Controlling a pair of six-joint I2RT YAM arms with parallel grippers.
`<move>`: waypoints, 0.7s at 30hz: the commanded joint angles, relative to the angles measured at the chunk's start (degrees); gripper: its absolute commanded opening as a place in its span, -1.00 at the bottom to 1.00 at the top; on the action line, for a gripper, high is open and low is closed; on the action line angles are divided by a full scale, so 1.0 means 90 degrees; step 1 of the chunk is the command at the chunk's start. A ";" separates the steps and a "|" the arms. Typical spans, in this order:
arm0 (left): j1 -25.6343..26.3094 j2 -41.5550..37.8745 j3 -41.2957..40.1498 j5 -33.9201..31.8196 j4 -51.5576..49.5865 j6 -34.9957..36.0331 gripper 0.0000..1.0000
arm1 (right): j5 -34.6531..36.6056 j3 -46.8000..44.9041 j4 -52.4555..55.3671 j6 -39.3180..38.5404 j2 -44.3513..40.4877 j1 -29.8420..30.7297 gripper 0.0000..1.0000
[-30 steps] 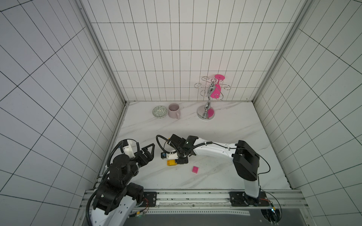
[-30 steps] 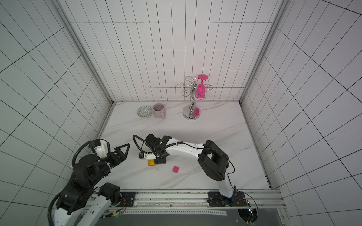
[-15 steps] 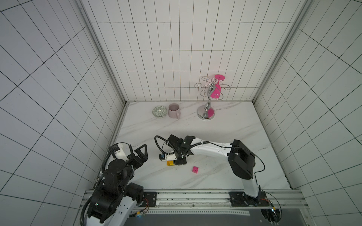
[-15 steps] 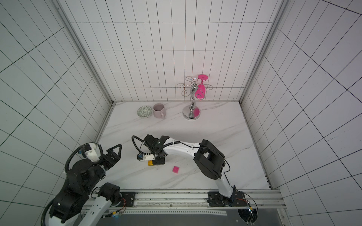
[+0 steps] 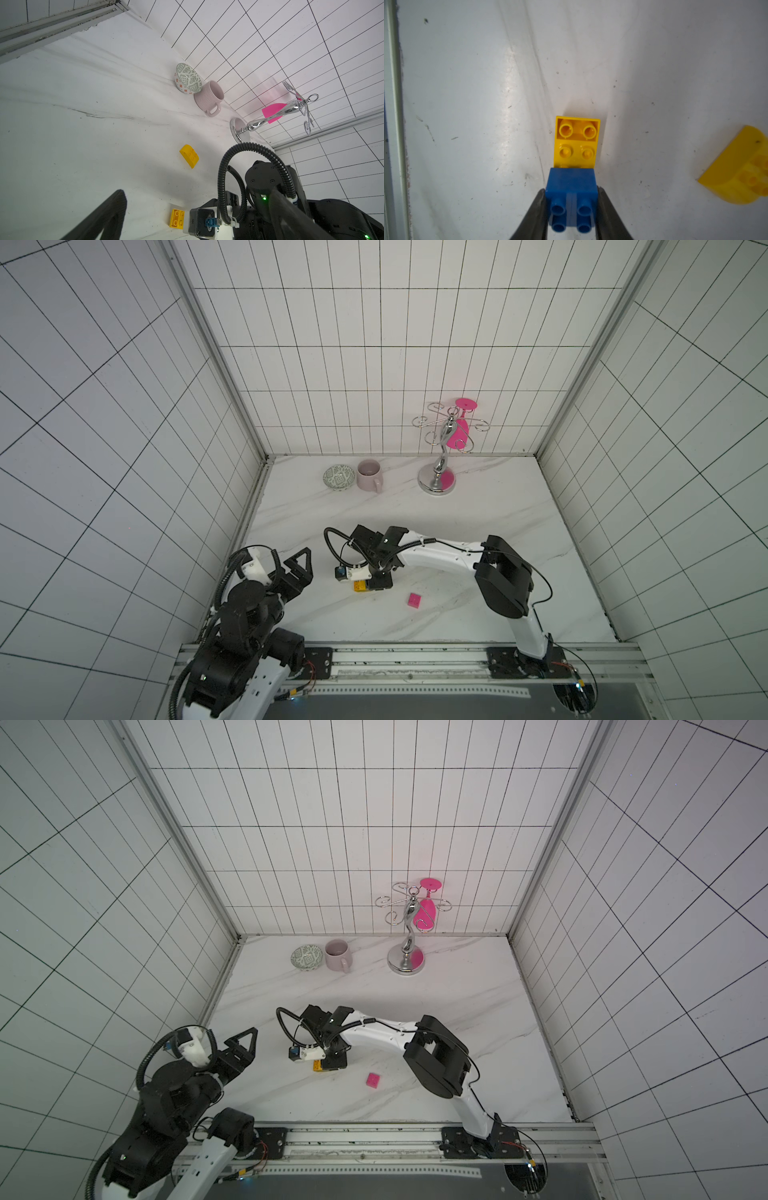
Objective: Assemble the letter s with lego
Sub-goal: Assemble the lego brick with the lego brick.
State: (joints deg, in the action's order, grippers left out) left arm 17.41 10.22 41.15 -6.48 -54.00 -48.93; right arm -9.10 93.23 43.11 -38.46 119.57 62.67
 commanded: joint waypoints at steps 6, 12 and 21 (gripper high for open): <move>-0.0020 -0.0100 0.0074 -0.0117 -0.0065 -0.0076 0.97 | -0.0239 0.0475 0.0625 -0.0128 0.0403 0.0038 -0.56; -0.0025 -0.0100 0.0077 -0.0124 -0.0065 -0.0080 0.97 | -0.0200 0.0626 0.0759 -0.0244 0.0587 0.0048 -0.56; -0.0025 -0.0129 0.0071 -0.0161 -0.0082 -0.0099 0.97 | 0.0006 0.0742 0.0731 -0.0230 0.0698 0.0124 -0.56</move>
State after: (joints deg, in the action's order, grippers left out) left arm 17.41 10.11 41.15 -6.66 -54.04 -49.10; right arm -9.67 98.96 47.79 -39.83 123.07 62.89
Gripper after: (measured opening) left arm 0.986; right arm 0.337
